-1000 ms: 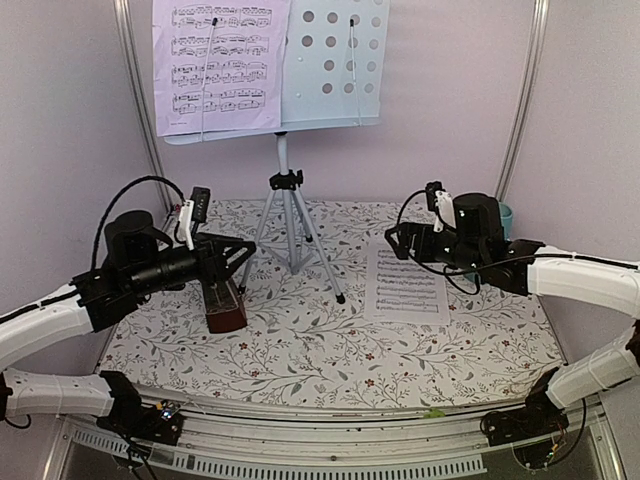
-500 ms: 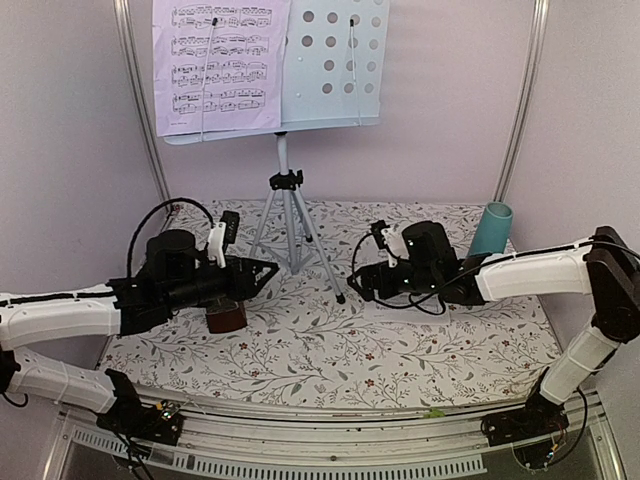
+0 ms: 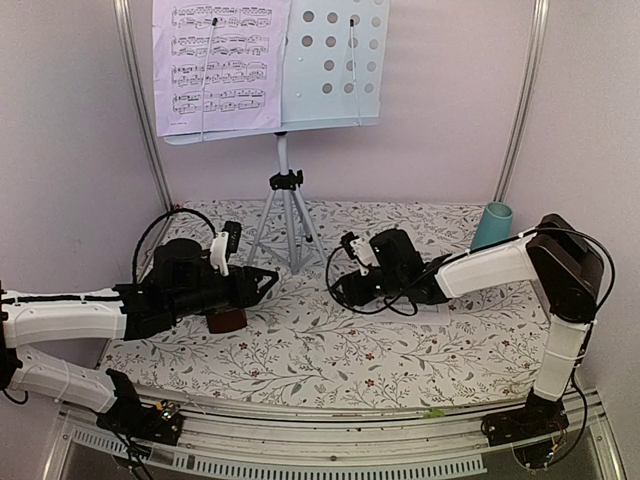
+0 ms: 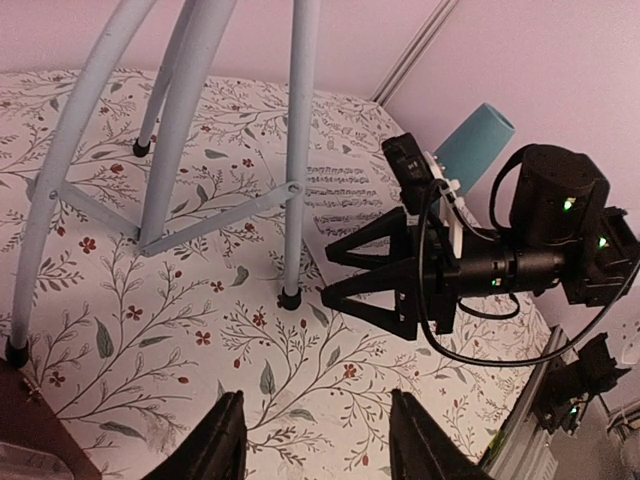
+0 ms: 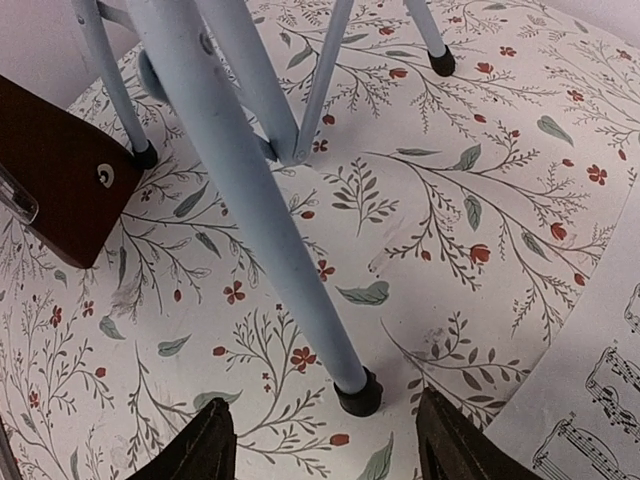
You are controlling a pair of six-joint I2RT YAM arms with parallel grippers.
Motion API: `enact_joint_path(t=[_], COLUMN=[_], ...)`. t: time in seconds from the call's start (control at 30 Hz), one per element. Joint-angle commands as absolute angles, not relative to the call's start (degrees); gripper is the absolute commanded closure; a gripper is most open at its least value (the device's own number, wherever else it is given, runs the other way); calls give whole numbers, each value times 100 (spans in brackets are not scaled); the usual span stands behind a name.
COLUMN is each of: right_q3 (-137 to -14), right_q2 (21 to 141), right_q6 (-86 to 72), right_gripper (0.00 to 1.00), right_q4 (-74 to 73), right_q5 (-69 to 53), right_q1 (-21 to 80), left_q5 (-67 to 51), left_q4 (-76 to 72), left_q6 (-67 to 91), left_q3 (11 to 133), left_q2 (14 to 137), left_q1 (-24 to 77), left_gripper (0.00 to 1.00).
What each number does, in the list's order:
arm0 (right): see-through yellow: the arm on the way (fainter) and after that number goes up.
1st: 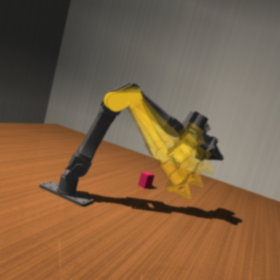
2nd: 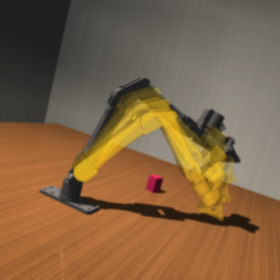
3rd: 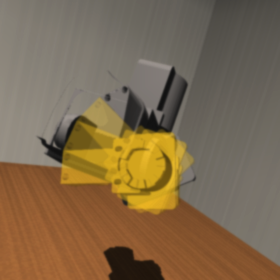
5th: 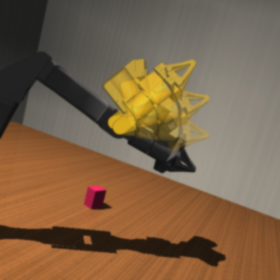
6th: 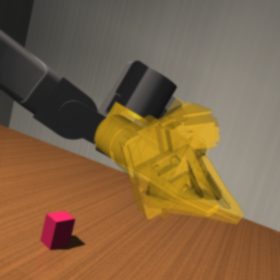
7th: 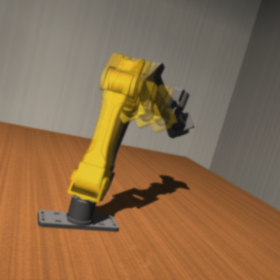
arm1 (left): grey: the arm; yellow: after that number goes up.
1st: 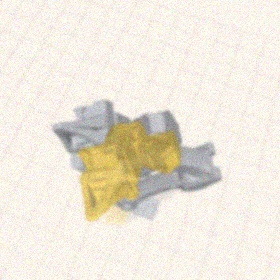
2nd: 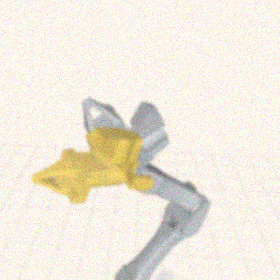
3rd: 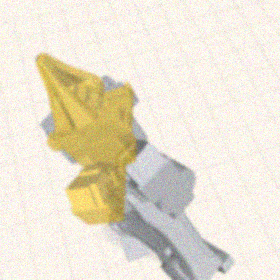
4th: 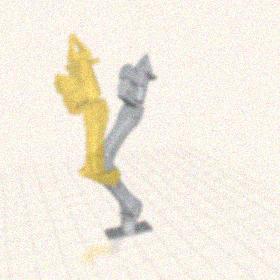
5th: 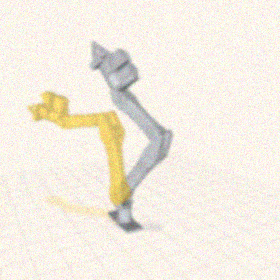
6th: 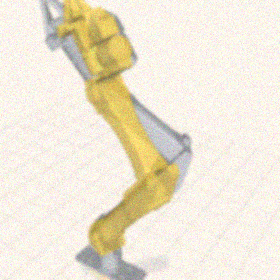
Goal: Set up the instrument practice props
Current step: Adjust the music stand at the center of the board.
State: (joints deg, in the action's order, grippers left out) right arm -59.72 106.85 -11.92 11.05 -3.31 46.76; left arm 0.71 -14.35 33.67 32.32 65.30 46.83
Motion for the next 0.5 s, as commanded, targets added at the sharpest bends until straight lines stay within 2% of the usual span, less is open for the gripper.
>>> enact_joint_path(t=[0.0,0.47], right_q3=[-6354,-6691], right_q2=[11031,11724], right_q6=[-880,-589], right_gripper=[39,58], right_q4=[1283,1090], right_q5=[-276,45], right_q1=[4712,4848], left_q5=[142,39], left_q4=[-1592,-1582], left_q6=[3320,3236], left_q3=[3277,3405], left_q2=[6515,6519], left_q1=[4741,4626], left_gripper=[51,51])
